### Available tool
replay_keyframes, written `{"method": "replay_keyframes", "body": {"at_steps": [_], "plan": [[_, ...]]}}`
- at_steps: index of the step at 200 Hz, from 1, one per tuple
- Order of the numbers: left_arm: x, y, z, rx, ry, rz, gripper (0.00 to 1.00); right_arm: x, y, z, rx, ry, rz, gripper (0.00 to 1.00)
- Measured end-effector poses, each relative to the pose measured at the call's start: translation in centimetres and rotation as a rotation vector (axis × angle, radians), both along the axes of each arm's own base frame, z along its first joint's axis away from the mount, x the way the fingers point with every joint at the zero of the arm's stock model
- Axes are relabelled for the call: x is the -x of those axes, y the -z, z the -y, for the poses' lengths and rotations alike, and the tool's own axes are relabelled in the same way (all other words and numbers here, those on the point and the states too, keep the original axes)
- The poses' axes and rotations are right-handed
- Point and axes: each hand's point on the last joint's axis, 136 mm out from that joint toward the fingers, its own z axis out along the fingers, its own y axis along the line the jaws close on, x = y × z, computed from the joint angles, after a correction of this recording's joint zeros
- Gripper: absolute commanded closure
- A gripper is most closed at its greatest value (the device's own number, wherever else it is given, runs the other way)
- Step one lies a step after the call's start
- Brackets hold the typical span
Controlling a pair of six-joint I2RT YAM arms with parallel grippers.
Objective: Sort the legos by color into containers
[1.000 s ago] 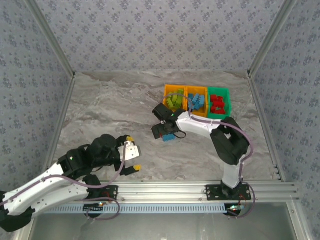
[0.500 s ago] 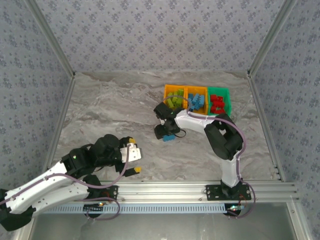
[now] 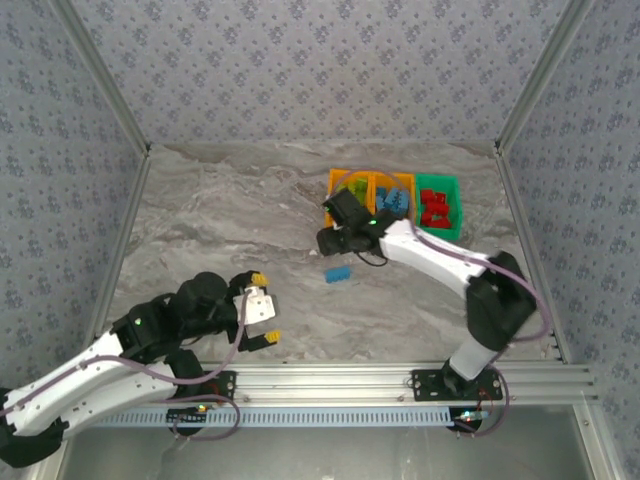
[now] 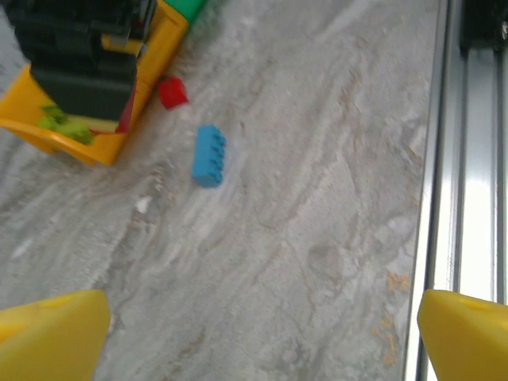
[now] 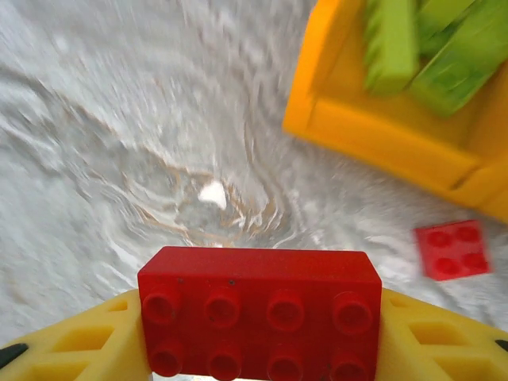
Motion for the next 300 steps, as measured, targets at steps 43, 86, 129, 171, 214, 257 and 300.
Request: {"method": "replay_keyframes", "body": {"at_steps": [43,86,129,171,214,257,300], "plan": [[-0.3,-3.0,-0.5,0.131,-0.030,0.090,0.01,-2.0,-5.3,8.8,-0.103,0.261,0.150,0.48],[-0.7,-2.8,-0.4,0.121,-0.044,0.091,0.01,-7.0,-2.6,21.2,-0.081,0.616,0.116,0.49],[-1.1,-2.1,-0.2,0.096,-0.058,0.070,0.01,-11.7,2.6,27.6,-0.064,0.798,-0.014,0.32],[-1.2,-1.9,-0.2,0.094,-0.066,0.061,0.01,-13.1,1.5,27.5,-0.101,0.804,-0.015,0.19],[-1.4,-1.4,0.0,0.074,-0.068,0.047,0.01,-10.0,-3.4,25.2,-0.179,0.737,0.075,0.15],[-1.3,-1.3,0.1,0.073,-0.061,0.035,0.01,-3.5,-6.1,15.3,-0.185,0.401,0.153,0.11],[-0.7,-0.8,0.6,0.064,-0.018,0.013,0.01,-1.0,0.7,9.7,-0.015,0.180,0.005,0.11]]}}
